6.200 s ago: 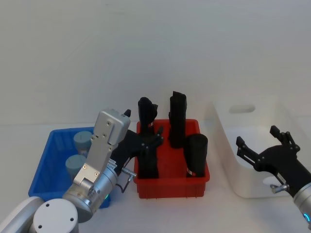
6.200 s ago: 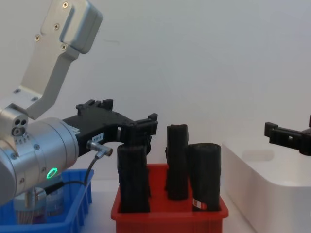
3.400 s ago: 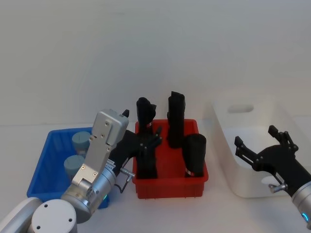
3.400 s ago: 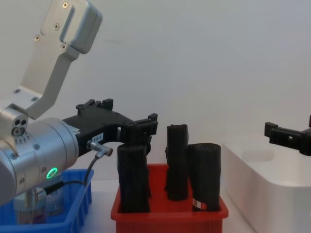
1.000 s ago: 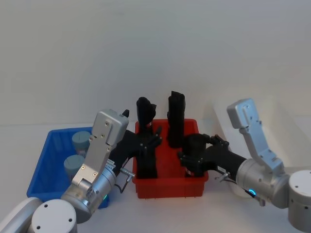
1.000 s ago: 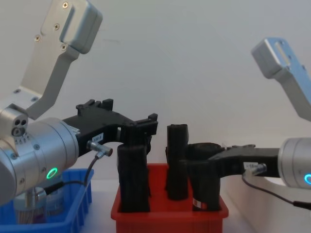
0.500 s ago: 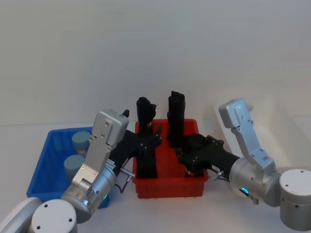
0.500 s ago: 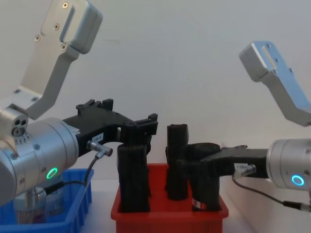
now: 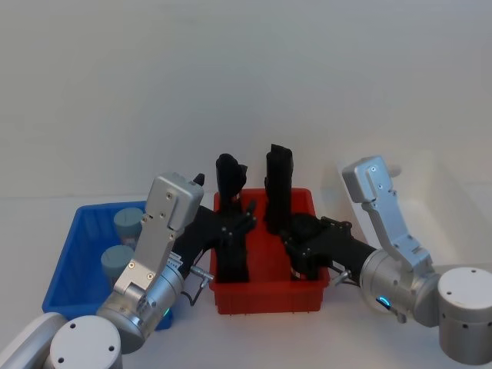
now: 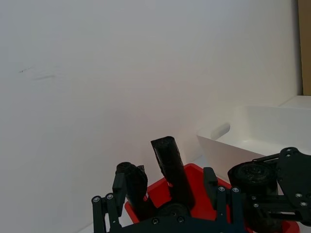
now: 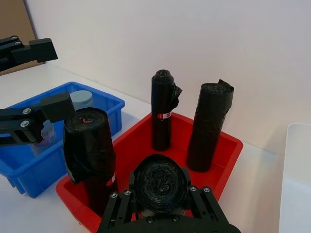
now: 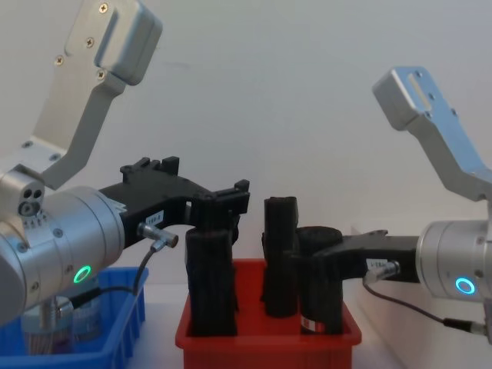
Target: Pick the cotton swabs from the blue box and place them into the white box.
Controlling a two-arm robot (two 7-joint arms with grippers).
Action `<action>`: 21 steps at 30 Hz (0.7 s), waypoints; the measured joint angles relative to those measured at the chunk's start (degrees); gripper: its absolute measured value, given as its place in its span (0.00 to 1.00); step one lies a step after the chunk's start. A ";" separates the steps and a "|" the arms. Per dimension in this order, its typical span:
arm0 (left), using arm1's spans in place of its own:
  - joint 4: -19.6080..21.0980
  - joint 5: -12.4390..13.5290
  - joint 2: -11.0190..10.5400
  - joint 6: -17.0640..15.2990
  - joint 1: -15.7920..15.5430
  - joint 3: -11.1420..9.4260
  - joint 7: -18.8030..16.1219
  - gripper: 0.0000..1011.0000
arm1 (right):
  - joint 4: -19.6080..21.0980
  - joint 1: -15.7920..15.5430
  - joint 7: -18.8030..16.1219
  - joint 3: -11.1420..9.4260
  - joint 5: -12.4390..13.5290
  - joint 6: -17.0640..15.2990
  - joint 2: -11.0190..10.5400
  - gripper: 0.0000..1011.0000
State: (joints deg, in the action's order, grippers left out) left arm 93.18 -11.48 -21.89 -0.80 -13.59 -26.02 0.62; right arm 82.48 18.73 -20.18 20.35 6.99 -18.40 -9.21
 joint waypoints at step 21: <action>0.00 0.00 0.00 0.00 0.00 0.00 0.00 0.99 | 3.62 0.04 1.63 -1.48 3.16 4.97 -0.59 0.47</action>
State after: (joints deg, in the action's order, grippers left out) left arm 93.18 -11.48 -21.90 -0.80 -13.59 -26.02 0.63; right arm 86.11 18.77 -18.56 18.87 10.15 -13.43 -9.81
